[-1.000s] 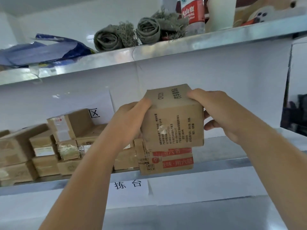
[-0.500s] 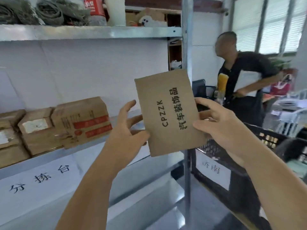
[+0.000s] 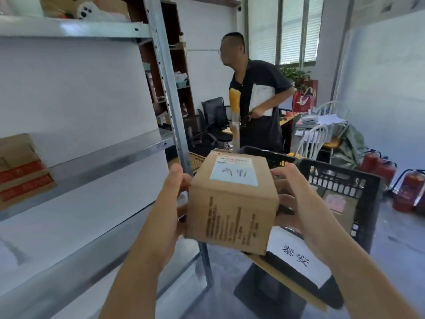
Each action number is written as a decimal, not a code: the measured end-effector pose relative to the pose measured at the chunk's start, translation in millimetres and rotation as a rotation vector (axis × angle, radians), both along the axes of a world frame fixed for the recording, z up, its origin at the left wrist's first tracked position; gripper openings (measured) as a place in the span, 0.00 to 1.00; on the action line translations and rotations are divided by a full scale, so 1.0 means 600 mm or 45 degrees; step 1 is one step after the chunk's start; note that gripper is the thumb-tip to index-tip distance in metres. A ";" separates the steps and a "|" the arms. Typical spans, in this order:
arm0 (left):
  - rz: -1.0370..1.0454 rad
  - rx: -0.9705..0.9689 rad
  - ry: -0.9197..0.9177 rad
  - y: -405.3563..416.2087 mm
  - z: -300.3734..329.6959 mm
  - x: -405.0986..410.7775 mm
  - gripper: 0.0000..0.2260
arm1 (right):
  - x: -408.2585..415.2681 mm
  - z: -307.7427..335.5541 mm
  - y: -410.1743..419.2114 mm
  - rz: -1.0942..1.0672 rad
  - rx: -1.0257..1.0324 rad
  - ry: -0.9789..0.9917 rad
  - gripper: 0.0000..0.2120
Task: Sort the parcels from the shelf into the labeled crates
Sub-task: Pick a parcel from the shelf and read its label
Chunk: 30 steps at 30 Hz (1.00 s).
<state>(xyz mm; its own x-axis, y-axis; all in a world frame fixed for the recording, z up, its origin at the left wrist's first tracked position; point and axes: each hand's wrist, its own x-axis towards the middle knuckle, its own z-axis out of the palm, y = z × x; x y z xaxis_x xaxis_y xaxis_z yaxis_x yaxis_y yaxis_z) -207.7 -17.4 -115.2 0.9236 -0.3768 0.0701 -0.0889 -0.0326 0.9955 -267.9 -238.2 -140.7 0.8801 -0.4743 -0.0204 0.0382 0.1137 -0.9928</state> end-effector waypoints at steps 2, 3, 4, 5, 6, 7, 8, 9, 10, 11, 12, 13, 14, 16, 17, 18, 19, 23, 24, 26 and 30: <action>0.024 0.084 -0.033 -0.038 -0.025 -0.014 0.18 | -0.012 -0.013 -0.028 0.005 -0.070 0.044 0.15; 0.034 0.111 -0.049 -0.058 -0.038 -0.020 0.10 | -0.024 -0.024 -0.040 0.032 -0.127 0.003 0.16; 0.023 0.121 -0.062 -0.073 -0.052 -0.025 0.10 | -0.037 -0.038 -0.050 0.060 -0.182 -0.044 0.19; 0.007 0.108 -0.065 -0.086 -0.066 -0.032 0.16 | -0.053 -0.048 -0.058 0.075 -0.244 -0.078 0.24; 0.004 0.081 -0.064 -0.099 -0.083 -0.036 0.21 | -0.067 -0.058 -0.069 0.080 -0.292 -0.104 0.28; 0.011 0.078 -0.062 -0.110 -0.095 -0.041 0.25 | -0.079 -0.068 -0.080 0.079 -0.329 -0.110 0.32; 0.013 0.068 -0.064 -0.120 -0.106 -0.046 0.27 | -0.079 -0.074 -0.092 0.074 -0.357 -0.118 0.33; 0.009 0.068 -0.076 -0.129 -0.114 -0.050 0.28 | -0.082 -0.079 -0.100 0.066 -0.368 -0.109 0.34; 0.011 0.065 -0.082 -0.137 -0.123 -0.049 0.28 | -0.082 -0.082 -0.109 0.060 -0.363 -0.109 0.35; 0.016 0.063 -0.087 -0.144 -0.128 -0.048 0.29 | -0.081 -0.084 -0.115 0.055 -0.359 -0.102 0.35; 0.007 0.062 -0.088 -0.150 -0.133 -0.044 0.29 | -0.079 -0.087 -0.120 0.050 -0.357 -0.104 0.35; -0.002 0.064 -0.088 -0.157 -0.137 -0.039 0.29 | -0.076 -0.089 -0.122 0.039 -0.363 -0.095 0.35; -0.003 0.062 -0.082 -0.162 -0.144 -0.030 0.28 | -0.071 -0.093 -0.125 0.018 -0.371 -0.080 0.34; -0.031 0.059 -0.085 -0.171 -0.152 -0.009 0.26 | -0.052 -0.103 -0.125 -0.049 -0.399 -0.017 0.34; -0.049 0.050 -0.087 -0.175 -0.157 0.006 0.25 | -0.042 -0.109 -0.122 -0.076 -0.410 0.014 0.34; -0.067 0.032 -0.091 -0.178 -0.163 0.022 0.24 | -0.030 -0.115 -0.118 -0.102 -0.409 0.030 0.34; -0.089 0.012 -0.092 -0.181 -0.168 0.040 0.21 | -0.017 -0.121 -0.113 -0.128 -0.397 0.036 0.34; -0.232 0.008 -0.090 -0.191 -0.178 0.119 0.21 | 0.057 -0.121 -0.084 -0.271 -0.389 0.051 0.47; -0.262 0.002 -0.090 -0.190 -0.179 0.138 0.21 | 0.077 -0.118 -0.077 -0.316 -0.442 0.080 0.50; -0.319 0.009 -0.128 -0.190 -0.175 0.177 0.22 | 0.117 -0.113 -0.065 -0.394 -0.575 0.184 0.53; -0.464 0.077 -0.071 -0.204 -0.166 0.268 0.25 | 0.184 -0.112 -0.051 -0.530 -0.664 0.314 0.54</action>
<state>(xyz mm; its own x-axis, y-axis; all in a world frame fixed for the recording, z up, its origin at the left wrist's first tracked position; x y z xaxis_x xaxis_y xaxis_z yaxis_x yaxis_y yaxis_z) -47.2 -140.0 -214.6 0.7233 -0.6854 0.0842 -0.1597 -0.0474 0.9860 -157.5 -268.9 -208.1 0.6227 -0.7723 0.1254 -0.2578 -0.3538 -0.8991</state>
